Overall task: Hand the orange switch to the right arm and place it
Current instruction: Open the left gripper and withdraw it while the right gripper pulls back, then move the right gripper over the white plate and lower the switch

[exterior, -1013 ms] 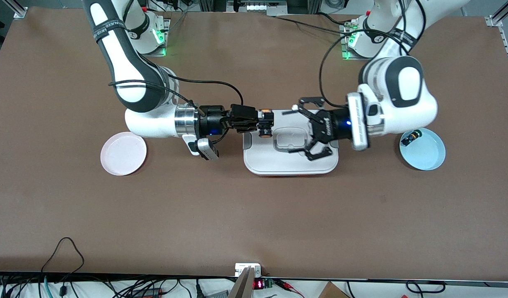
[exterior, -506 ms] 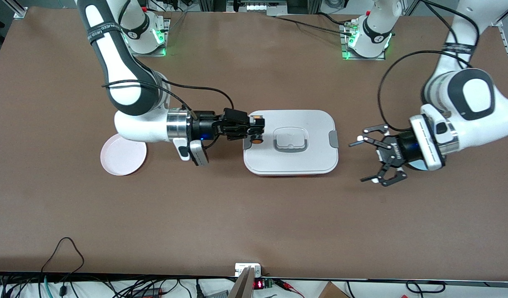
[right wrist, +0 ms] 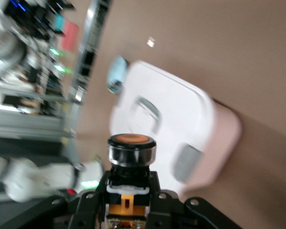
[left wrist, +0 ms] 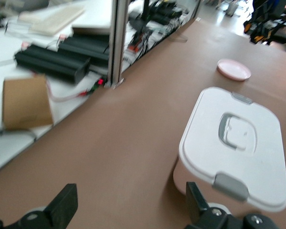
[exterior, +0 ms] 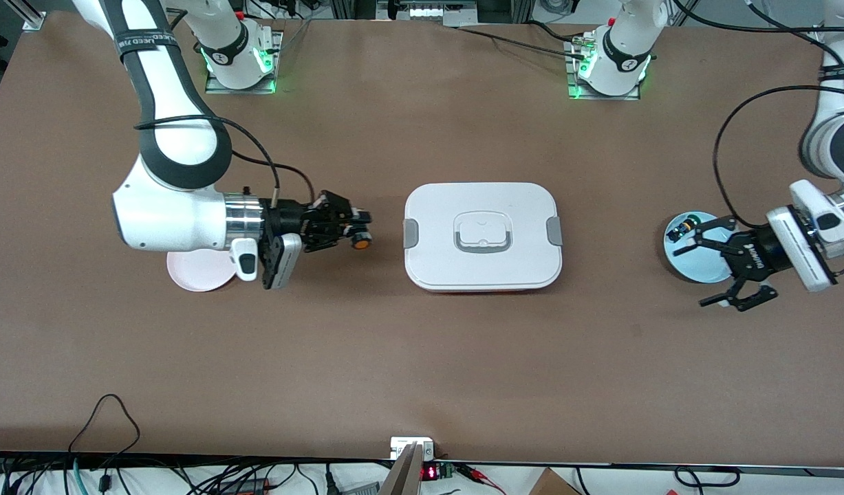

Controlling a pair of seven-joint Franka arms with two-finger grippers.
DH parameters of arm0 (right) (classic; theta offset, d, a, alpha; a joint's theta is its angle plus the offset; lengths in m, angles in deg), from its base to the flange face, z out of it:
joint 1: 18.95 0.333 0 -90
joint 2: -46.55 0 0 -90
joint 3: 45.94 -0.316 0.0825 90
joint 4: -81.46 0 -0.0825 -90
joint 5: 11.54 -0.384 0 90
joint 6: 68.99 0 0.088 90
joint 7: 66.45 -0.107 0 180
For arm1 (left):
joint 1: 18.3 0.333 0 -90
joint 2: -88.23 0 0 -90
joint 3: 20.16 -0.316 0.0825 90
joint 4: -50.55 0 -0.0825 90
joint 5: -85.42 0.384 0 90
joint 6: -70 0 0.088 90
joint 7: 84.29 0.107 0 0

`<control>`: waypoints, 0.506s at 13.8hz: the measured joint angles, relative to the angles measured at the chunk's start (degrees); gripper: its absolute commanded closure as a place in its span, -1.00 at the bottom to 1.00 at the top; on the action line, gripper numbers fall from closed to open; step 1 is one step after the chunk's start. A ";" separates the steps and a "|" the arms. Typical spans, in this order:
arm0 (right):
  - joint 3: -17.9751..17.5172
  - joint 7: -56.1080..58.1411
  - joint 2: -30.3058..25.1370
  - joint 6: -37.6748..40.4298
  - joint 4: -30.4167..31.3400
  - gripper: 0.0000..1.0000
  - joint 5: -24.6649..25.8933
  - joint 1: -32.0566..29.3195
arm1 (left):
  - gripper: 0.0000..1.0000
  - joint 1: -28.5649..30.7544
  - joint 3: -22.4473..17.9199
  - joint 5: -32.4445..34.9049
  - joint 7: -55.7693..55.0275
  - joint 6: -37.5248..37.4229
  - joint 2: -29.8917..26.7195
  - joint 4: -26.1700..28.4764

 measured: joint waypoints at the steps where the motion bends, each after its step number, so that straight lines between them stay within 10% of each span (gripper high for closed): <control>1: 0.02 1.63 -0.25 1.00 0.12 0.75 5.77 -1.02 | -1.00 0.05 -2.07 3.05 -2.82 -1.22 -0.22 -0.02; 7: 0.16 21.58 -0.65 2.32 5.41 0.75 36.45 -7.45 | -1.00 0.30 -8.73 18.47 -17.66 -2.78 -1.96 -1.10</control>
